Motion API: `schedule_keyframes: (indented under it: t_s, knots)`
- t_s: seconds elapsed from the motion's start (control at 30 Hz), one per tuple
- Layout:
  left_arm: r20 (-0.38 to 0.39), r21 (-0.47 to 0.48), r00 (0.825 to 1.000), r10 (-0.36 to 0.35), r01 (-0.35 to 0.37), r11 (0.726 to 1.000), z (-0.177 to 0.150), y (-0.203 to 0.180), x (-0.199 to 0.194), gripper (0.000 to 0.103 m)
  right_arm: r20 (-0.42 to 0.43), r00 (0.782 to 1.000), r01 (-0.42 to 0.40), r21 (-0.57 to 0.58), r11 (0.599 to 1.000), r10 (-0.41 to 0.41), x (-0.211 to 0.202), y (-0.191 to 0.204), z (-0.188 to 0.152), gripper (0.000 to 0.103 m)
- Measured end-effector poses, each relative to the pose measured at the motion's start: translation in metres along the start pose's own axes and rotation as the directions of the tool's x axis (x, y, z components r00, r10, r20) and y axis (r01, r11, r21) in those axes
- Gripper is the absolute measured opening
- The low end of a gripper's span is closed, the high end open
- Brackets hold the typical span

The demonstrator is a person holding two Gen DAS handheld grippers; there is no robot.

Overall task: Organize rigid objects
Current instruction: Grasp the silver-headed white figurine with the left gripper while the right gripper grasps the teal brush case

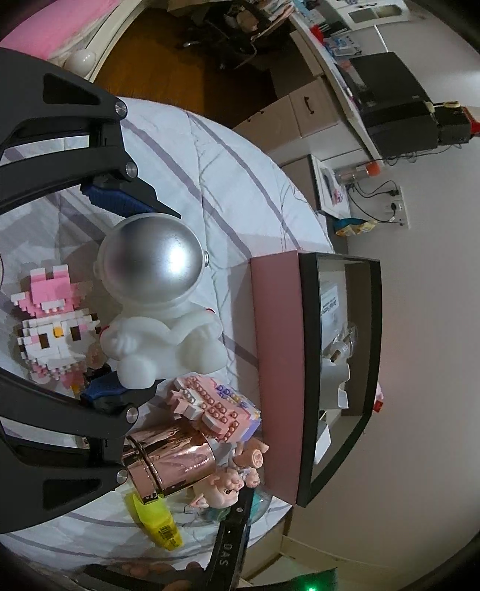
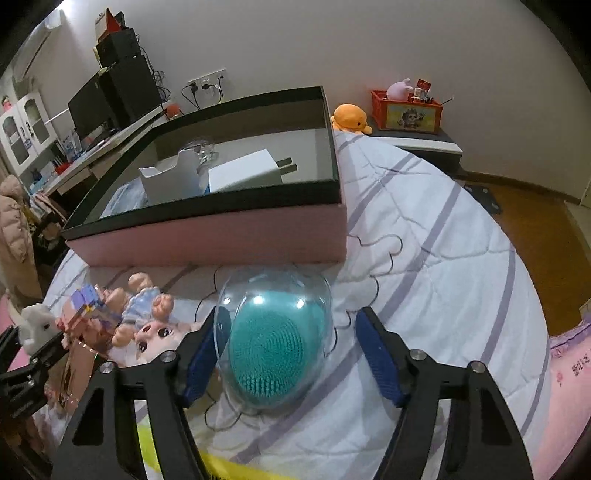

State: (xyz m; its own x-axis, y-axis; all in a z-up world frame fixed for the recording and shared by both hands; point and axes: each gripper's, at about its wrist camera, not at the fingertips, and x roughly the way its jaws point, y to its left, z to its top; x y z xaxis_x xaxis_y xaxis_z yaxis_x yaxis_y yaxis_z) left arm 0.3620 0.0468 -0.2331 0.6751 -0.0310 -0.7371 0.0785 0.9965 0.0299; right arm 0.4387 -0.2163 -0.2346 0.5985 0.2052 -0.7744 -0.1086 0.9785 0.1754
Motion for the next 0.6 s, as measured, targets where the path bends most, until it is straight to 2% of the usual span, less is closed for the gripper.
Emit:
schedule_keyframes:
  t_s: [0.2, 0.3, 0.43, 0.53, 0.6]
  knots:
    - [0.049, -0.016, 0.999, -0.004, 0.005, 1.000, 0.001, 0.000, -0.017, 0.071, 0.035, 0.997, 0.065, -0.102, 0.993, -0.062, -0.009, 0.018, -0.007, 0.056]
    - [0.081, -0.016, 0.997, -0.011, 0.012, 1.000, 0.005, -0.003, -0.030, 0.071, 0.111, 0.992, 0.078, -0.101, 0.992, -0.067, -0.032, 0.025, -0.013, 0.056]
    - [0.135, 0.003, 0.991, -0.024, 0.024, 1.000, 0.009, -0.016, -0.050, 0.071, 0.266, 0.963, 0.073, -0.125, 0.990, -0.037, -0.078, 0.048, -0.028, 0.056]
    - [0.160, 0.016, 0.986, -0.043, 0.041, 0.999, 0.010, -0.026, -0.061, 0.071, 0.321, 0.947, 0.049, -0.160, 0.986, 0.005, -0.103, 0.069, -0.036, 0.056]
    - [0.165, 0.025, 0.985, -0.047, 0.043, 0.999, 0.008, -0.031, -0.067, 0.071, 0.334, 0.943, 0.062, -0.188, 0.980, 0.005, -0.110, 0.080, -0.039, 0.056]
